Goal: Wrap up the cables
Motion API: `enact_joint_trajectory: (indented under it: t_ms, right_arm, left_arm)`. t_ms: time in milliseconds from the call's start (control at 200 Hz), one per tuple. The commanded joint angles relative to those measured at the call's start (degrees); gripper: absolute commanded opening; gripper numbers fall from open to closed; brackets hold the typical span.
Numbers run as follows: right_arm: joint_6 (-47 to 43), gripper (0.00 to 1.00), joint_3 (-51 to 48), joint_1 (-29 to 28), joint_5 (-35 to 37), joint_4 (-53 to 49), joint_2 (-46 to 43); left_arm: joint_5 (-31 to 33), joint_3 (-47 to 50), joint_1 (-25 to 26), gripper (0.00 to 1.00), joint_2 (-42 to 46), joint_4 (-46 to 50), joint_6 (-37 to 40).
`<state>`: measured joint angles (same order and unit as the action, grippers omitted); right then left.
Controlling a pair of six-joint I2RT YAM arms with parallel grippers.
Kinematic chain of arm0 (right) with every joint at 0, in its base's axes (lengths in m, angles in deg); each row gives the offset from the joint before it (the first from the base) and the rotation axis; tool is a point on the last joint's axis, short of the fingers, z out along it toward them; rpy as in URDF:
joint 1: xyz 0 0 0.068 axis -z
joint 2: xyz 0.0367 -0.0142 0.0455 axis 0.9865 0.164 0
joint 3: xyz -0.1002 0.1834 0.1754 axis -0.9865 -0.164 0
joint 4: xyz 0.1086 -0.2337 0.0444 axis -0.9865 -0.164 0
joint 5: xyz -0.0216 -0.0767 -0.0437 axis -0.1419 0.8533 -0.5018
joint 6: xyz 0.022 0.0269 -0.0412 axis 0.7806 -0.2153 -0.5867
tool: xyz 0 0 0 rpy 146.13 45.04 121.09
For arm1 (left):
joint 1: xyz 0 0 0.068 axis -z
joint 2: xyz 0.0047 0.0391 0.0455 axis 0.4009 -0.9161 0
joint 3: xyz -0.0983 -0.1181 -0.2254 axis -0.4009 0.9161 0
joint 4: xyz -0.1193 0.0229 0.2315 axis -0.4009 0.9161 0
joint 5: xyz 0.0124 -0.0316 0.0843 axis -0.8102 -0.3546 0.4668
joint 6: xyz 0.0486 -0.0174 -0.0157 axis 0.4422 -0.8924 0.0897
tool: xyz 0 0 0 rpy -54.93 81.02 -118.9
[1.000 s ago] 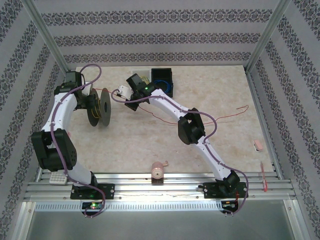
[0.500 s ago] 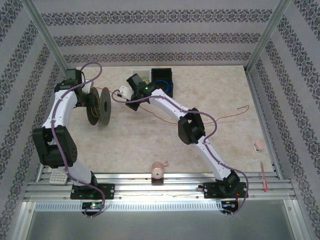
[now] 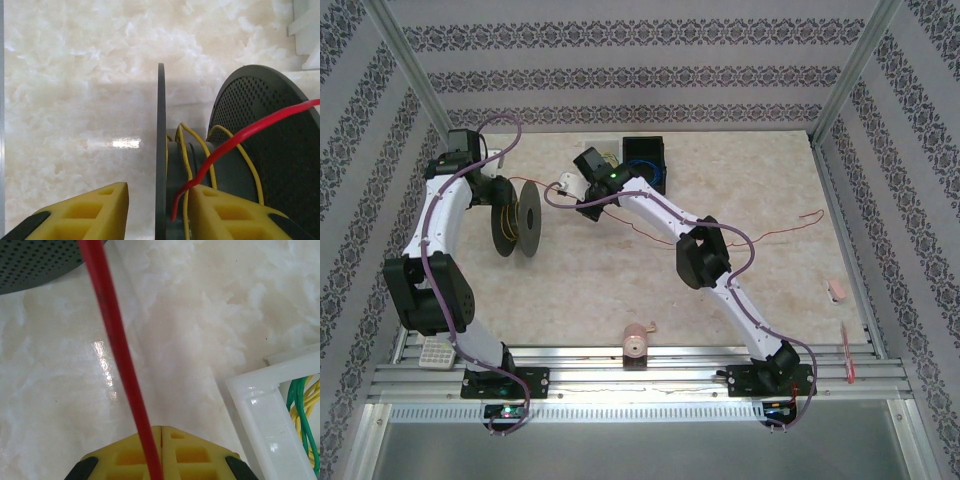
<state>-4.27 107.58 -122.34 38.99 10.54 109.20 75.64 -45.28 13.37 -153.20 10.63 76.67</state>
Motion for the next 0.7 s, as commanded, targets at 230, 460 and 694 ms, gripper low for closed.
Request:
enact_joint_trajectory:
  t_ms: [230, 460, 694]
  right_arm:
    - [-1.86, 0.00, 1.88, -1.02, 1.03, -2.01, 0.61]
    - [-2.31, 0.00, 1.91, -1.34, 0.22, -1.99, 0.46]
    - [-2.48, 0.00, 1.46, -1.36, 0.30, -2.00, 0.17]
  left_arm:
    - [-0.21, -1.92, -0.72, 0.36, -3.22, 0.11, -0.54]
    - [1.35, -2.25, -0.69, 0.24, -6.18, -1.67, -2.14]
    - [2.20, -2.62, -0.69, 0.00, -6.77, -1.90, -2.33]
